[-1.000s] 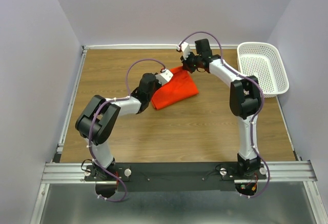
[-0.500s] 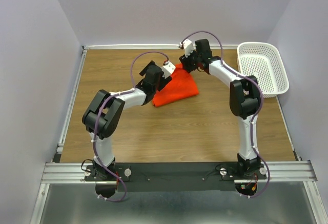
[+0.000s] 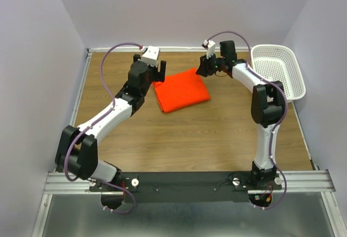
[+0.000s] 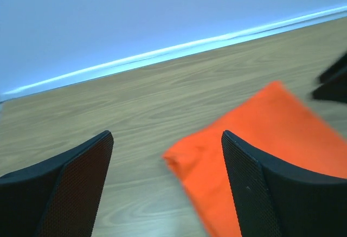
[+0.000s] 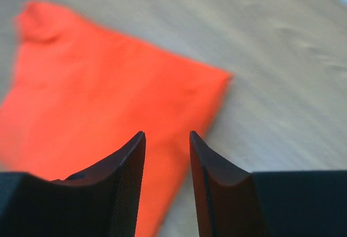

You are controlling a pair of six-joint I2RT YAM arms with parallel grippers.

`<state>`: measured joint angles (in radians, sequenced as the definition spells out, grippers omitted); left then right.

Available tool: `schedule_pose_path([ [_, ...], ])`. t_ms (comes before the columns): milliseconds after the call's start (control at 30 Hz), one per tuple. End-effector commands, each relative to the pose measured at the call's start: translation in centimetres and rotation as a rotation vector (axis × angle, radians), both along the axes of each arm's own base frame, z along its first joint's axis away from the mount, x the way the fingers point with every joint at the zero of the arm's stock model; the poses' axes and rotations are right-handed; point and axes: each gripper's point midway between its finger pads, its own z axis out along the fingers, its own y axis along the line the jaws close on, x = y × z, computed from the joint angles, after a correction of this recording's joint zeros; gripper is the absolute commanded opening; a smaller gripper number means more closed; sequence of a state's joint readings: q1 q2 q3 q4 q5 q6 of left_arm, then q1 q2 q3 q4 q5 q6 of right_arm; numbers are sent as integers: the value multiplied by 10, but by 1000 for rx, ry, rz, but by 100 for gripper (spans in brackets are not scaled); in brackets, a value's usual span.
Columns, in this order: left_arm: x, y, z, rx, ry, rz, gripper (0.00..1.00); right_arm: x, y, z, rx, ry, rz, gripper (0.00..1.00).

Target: Fold and stack the t-shirts

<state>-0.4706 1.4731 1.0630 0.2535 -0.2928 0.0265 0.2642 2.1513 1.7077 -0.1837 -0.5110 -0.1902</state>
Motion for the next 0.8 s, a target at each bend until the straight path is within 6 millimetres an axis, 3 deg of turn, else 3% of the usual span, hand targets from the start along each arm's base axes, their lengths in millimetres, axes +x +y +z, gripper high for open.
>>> schedule_pose_path([
  [0, -38, -60, -48, -264, 181, -298, 84, -85, 42, 1, 230, 225, 373, 40],
  [100, -22, -83, -57, -355, 232, -369, 72, -92, 51, -3, 301, 331, 383, 34],
  [133, -13, -86, -90, -365, 335, -335, 69, -89, 50, -15, 293, 368, 348, 33],
  [167, 8, -86, -79, -388, 322, -316, 62, -87, 49, -19, 288, 380, 330, 33],
  [200, 17, -85, -113, -403, 417, -271, 58, -84, 47, -28, 274, 407, 288, 33],
  [300, 47, -72, -122, -474, 442, -224, 47, -87, 41, -43, 247, 451, 230, 31],
  [333, 52, -69, -135, -499, 465, -208, 46, -85, 37, -48, 225, 453, 198, 31],
  [400, 63, -57, -142, -525, 473, -177, 45, -85, 30, -62, 193, 475, 148, 31],
  [600, 74, -45, -185, -554, 575, -169, 41, -84, 16, -90, 167, 548, 63, 27],
  [767, 85, -25, -205, -581, 614, -111, 40, -86, 5, -105, 117, 572, 8, 26],
])
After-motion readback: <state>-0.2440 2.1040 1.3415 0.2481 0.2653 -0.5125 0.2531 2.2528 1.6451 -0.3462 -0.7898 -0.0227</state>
